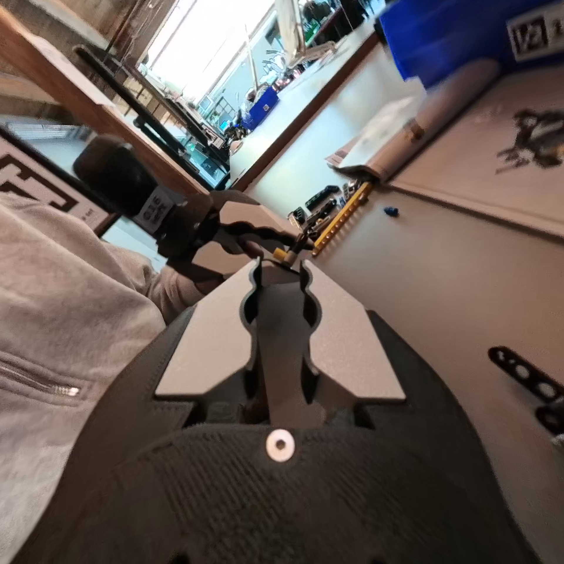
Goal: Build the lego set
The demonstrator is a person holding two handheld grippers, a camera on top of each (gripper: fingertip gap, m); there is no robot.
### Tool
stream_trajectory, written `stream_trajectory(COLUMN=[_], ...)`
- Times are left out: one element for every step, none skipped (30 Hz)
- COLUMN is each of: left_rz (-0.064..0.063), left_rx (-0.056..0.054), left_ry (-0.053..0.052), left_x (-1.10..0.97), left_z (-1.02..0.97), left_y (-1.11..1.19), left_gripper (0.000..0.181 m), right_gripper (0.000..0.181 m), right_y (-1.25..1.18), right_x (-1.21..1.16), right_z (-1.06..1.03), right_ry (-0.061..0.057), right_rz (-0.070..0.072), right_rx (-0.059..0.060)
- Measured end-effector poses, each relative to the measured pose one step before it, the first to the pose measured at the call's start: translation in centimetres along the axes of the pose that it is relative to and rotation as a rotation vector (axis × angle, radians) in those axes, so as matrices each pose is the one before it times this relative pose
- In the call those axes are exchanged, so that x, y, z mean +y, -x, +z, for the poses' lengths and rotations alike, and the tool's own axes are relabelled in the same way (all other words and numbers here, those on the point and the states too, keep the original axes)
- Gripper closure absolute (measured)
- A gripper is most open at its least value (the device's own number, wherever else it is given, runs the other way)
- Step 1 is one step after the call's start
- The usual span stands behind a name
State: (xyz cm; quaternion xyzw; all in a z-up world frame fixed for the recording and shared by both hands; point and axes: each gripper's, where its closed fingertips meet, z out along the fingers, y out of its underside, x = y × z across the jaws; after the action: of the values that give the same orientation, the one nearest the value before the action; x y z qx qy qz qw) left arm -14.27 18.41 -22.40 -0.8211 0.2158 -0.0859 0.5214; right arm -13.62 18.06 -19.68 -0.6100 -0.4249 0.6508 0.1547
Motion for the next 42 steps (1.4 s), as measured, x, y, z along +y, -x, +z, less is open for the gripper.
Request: stream_trajectory(left_rz=[-0.0544,-0.0586,-0.0601,-0.0551,-0.0473,-0.0376,-0.0287,-0.0263,-0.0236,-0.0186,-0.0166,-0.0116,-0.0062,-0.0051,0.0005,0.0034,0.0021,0.0023,-0.0011,-0.0058,-0.0054,-0.0043,-0.005,-0.0047,-0.0051,-0.0034,-0.0021,-0.0033,-0.0034,-0.0038,-0.0053,-0.007,-0.0093,-0.0091,-0.0088,-0.0073,-0.0063,-0.0058,-0.0089,-0.0124,-0.0119,-0.0119], left_rx=[0.0302,0.042,0.0481,0.0591,0.0599,0.0483,0.0489,0.0425,0.0248,0.0341,0.0311,0.0187,0.0222,0.0098,0.0028,0.0093,0.0047,0.0047,0.0097,0.0082,0.0077,0.0099,0.0049,0.0087,0.0052,0.0009,0.0017,0.0023,0.0037,0.0049,0.0043,0.0029,0.0046,0.0061,0.0043,0.0047,0.0016,0.0026,0.0054,0.0015,0.0072,0.0084], left_ry=[-0.0277,-0.0316,-0.0312,-0.0329,-0.0289,-0.0224,-0.0182,-0.0139,-0.0076,-0.0026,-0.0005,0.0009,0.0046,0.0056,0.0046,0.0051,0.0055,0.0012,-0.0025,-0.0037,-0.004,-0.0036,-0.0041,-0.0019,-0.0016,-0.0015,-0.0012,-0.0011,-0.0002,0.0002,-0.0015,-0.003,-0.0017,-0.0023,0.0009,0.003,0.0026,0.0014,0.0007,-0.0035,-0.0055,-0.0021], left_x=[-0.34,-0.4,-0.408,-0.415,-0.366,-0.261,-0.199,-0.129,-0.032,0.041,0.073,0.093,0.14,0.125,0.11,0.11,0.104,0.041,-0.014,-0.051,-0.043,-0.042,-0.055,-0.027,-0.017,-0.011,0.003,-0.016,0.004,0.03,-0.002,0.003,0.021,0.009,0.061,0.084,0.069,0.051,0.032,-0.04,-0.062,-0.009], left_z=[-0.251,-0.256,-0.23,-0.201,-0.156,-0.118,-0.079,-0.05,-0.018,0.027,0.055,0.081,0.111,0.125,0.114,0.104,0.094,0.065,0.044,0.029,0.017,0.007,-0.014,-0.007,0.006,0.0,0.008,-0.013,-0.018,0.01,-0.002,0.01,0.009,0.005,0.004,0.019,0.024,0.032,0.022,-0.007,-0.039,-0.041], left_y=[0.095,-0.089,-0.22,-0.453,-0.561,-0.457,-0.52,-0.462,-0.218,-0.378,-0.37,-0.241,-0.325,-0.177,-0.096,-0.194,-0.137,-0.113,-0.168,-0.114,-0.084,-0.119,-0.038,-0.11,-0.057,0.007,-0.012,-0.01,-0.026,-0.044,-0.03,-0.007,-0.011,-0.025,0.004,-0.003,0.025,0.015,-0.012,0.057,-0.009,-0.022], left_gripper=[0.162,0.163,0.163,0.163,0.163,0.163,0.163,0.163,0.163,0.163,0.163,0.163,0.163,0.163,0.163,0.163,0.163,0.163,0.163,0.163,0.163,0.163,0.163,0.163,0.163,0.163,0.163,0.163,0.163,0.163,0.163,0.163,0.163,0.164,0.163,0.163,0.163,0.164,0.164,0.163,0.164,0.164], right_gripper=[0.155,0.152,0.148,0.142,0.139,0.137,0.136,0.136,0.137,0.137,0.137,0.138,0.138,0.14,0.143,0.146,0.148,0.148,0.148,0.149,0.15,0.152,0.157,0.158,0.158,0.159,0.159,0.159,0.159,0.159,0.159,0.159,0.16,0.16,0.16,0.159,0.16,0.16,0.16,0.16,0.16,0.16], right_y=[0.123,0.262,0.318,0.307,0.458,0.599,0.341,0.346,0.385,0.128,0.119,0.131,0.061,0.087,0.069,0.046,0.07,0.05,0.049,0.109,0.119,0.066,0.029,0.012,0.019,0.001,0.01,0.012,0.044,0.046,0.006,0.008,0.017,0.008,0.008,0.004,-0.03,0.007,-0.033,-0.068,0.004,-0.037], right_x=[-0.289,-0.328,-0.272,-0.198,-0.144,-0.069,0.012,0.048,0.043,0.043,0.033,0.022,-0.049,-0.049,-0.043,-0.037,-0.014,0.054,0.14,0.128,0.093,0.049,0.008,-0.034,-0.024,-0.009,-0.015,-0.028,-0.021,-0.017,-0.01,0.002,0.015,0.039,0.086,0.083,0.071,0.047,0.01,-0.017,-0.024,-0.019], right_z=[-0.272,-0.238,-0.189,-0.127,-0.056,-0.002,0.044,0.077,0.089,0.101,0.088,0.06,0.024,-0.009,-0.044,-0.063,-0.039,0.001,0.036,0.06,0.053,0.035,-0.004,-0.021,-0.016,-0.003,0.006,0.027,0.03,0.021,0.004,-0.006,-0.003,0.003,0.004,-0.022,-0.013,-0.012,-0.01,0.021,0.054,0.042], right_ry=[-0.0056,-0.0091,-0.0084,-0.0063,-0.0055,-0.0016,0.0022,0.0044,0.004,0.0029,0.0021,0.0002,-0.0045,-0.0055,-0.0039,-0.0032,-0.0015,0.0036,0.0094,0.0093,0.0061,0.0037,0.0003,-0.0031,-0.0015,-0.0008,-0.0014,-0.0023,-0.002,-0.0014,-0.0009,-0.0007,-0.0004,0.0042,0.0083,0.0075,0.0044,0.0018,0.0013,-0.0016,-0.003,-0.0028], right_rz=[-0.0459,-0.0486,-0.0467,-0.0405,-0.037,-0.0372,-0.0296,-0.0282,-0.026,-0.0162,-0.0086,-0.0007,0.0059,0.0084,0.0077,0.0061,0.0039,0.0036,0.0023,-0.0008,-0.0037,-0.0043,-0.0032,-0.0023,-0.0006,0.0,-0.0018,-0.0033,-0.005,-0.0042,-0.0023,-0.0053,-0.0088,-0.007,-0.0041,-0.0008,0.0027,0.005,0.002,0.0,0.0062,0.0145], right_rx=[0.0014,-0.0077,-0.0099,-0.01,-0.0187,-0.0268,-0.0085,-0.0087,-0.0119,0.0029,-0.0014,-0.0057,-0.0049,-0.0087,-0.009,-0.0067,-0.0074,-0.0047,-0.0042,-0.0063,-0.005,-0.0015,0.0007,0.0013,-0.0005,0.0002,0.001,0.0021,0.0014,0.0011,0.0028,0.0047,0.0061,0.0046,0.0025,-0.0005,-0.0008,-0.002,0.0019,0.0061,-0.0015,-0.0061])
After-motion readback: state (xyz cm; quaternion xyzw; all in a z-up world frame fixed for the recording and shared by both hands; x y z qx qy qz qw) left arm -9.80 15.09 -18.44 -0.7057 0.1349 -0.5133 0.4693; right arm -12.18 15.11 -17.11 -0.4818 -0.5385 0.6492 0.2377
